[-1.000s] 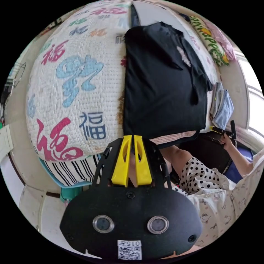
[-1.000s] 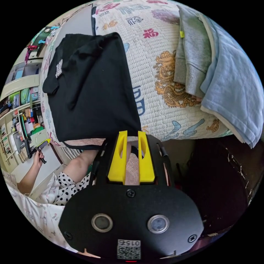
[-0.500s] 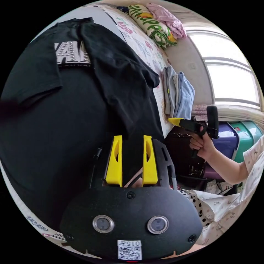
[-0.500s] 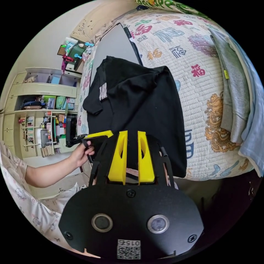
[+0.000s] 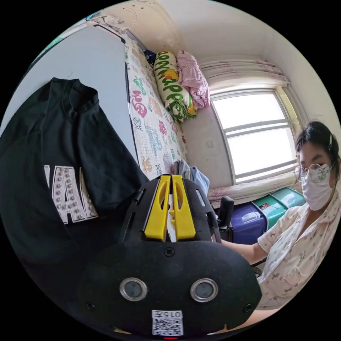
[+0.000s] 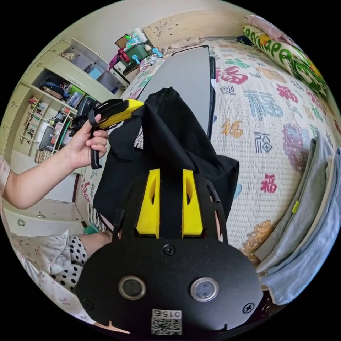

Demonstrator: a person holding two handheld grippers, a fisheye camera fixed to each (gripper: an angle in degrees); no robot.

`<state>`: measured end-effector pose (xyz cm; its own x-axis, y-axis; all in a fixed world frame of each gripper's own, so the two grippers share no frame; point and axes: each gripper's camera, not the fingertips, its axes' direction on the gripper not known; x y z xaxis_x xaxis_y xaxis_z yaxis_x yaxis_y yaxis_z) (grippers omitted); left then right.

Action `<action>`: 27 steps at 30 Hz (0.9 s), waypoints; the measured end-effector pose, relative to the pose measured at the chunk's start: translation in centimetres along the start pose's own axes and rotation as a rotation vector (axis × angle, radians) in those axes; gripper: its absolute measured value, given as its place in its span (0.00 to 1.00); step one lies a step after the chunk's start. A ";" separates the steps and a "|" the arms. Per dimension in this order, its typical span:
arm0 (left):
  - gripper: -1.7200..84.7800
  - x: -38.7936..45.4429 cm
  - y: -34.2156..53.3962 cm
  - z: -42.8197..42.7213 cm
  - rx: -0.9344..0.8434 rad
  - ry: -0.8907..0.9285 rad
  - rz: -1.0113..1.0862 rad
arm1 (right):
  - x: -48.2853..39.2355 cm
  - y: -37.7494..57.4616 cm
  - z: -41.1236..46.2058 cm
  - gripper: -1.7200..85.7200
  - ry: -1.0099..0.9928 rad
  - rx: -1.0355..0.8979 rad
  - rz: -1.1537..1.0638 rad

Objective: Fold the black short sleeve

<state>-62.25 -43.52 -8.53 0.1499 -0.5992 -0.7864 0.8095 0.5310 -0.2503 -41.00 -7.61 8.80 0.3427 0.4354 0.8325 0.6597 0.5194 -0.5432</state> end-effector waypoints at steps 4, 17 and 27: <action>0.01 0.3 -1.5 1.0 0.011 0.046 -0.029 | -2.2 -2.4 2.2 0.15 0.008 0.019 -0.049; 0.03 8.0 -15.2 13.1 0.101 0.263 0.140 | -3.1 -13.2 0.9 0.13 0.477 0.236 0.017; 0.15 9.2 -23.2 28.6 -0.032 0.019 0.285 | 11.8 -17.7 -7.9 0.18 0.194 0.209 0.342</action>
<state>-63.39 -78.45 6.20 0.3574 -0.4120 -0.8382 0.7180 0.6951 -0.0356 -43.37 -17.47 29.15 0.6501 0.4722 0.5954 0.3443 0.5154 -0.7847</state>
